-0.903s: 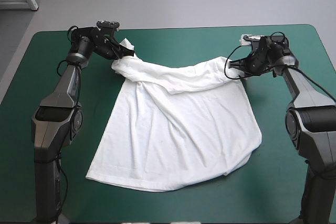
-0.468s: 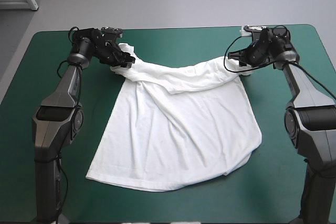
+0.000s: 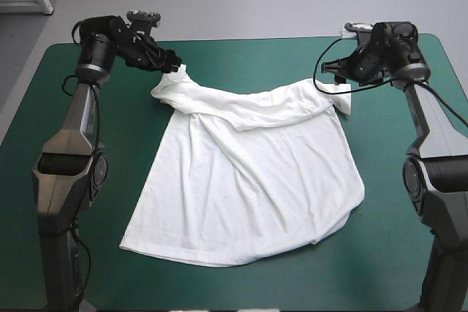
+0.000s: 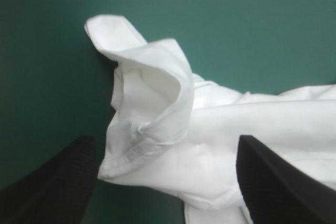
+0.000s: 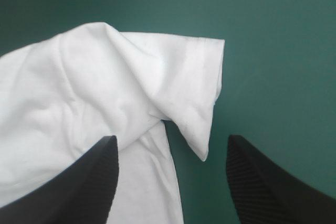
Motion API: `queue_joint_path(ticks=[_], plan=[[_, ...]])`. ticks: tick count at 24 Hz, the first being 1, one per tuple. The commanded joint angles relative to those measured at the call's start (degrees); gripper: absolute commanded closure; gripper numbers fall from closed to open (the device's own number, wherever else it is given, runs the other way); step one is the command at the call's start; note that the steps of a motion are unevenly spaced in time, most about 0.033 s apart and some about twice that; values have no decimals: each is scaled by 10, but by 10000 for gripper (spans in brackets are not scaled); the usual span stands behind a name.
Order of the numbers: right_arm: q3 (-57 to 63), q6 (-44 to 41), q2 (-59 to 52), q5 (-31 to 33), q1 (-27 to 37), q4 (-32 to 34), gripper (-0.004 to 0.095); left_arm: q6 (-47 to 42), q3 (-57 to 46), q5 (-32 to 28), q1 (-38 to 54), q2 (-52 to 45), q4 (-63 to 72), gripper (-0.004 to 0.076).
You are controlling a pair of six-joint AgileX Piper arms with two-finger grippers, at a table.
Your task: Fold the cloth
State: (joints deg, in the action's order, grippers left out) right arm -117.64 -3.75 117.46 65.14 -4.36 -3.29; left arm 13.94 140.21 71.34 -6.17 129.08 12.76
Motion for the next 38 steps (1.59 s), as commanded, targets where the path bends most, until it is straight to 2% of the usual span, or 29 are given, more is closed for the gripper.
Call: queue_joint_path(ticks=[1,5,7,10,17,21,26,30,35,38], plan=[[-21,3,-95,-9,7,-2,342,-3,23,24,-2,-96,9,196],[-21,8,-158,11,6,-11,447,-3,23,24,-2,-167,12,197],[-21,16,-205,39,6,-48,518,-5,22,25,-2,-228,15,197],[-8,26,-268,46,-6,-58,518,-15,-4,25,-2,-304,16,197],[129,34,-416,46,-70,-44,518,-9,-263,25,-9,-508,12,197],[276,37,-509,46,-81,-37,518,-3,-407,25,-42,-590,-16,197],[396,28,-589,46,-81,-24,517,-19,-537,25,-70,-615,-24,197],[403,15,-598,46,-81,-20,518,-31,-625,25,-96,-615,-95,216],[403,4,-598,46,-81,-20,518,-51,-701,25,-96,-615,-91,216],[408,2,-595,45,-81,6,518,-51,-752,25,-96,-615,-115,216]])
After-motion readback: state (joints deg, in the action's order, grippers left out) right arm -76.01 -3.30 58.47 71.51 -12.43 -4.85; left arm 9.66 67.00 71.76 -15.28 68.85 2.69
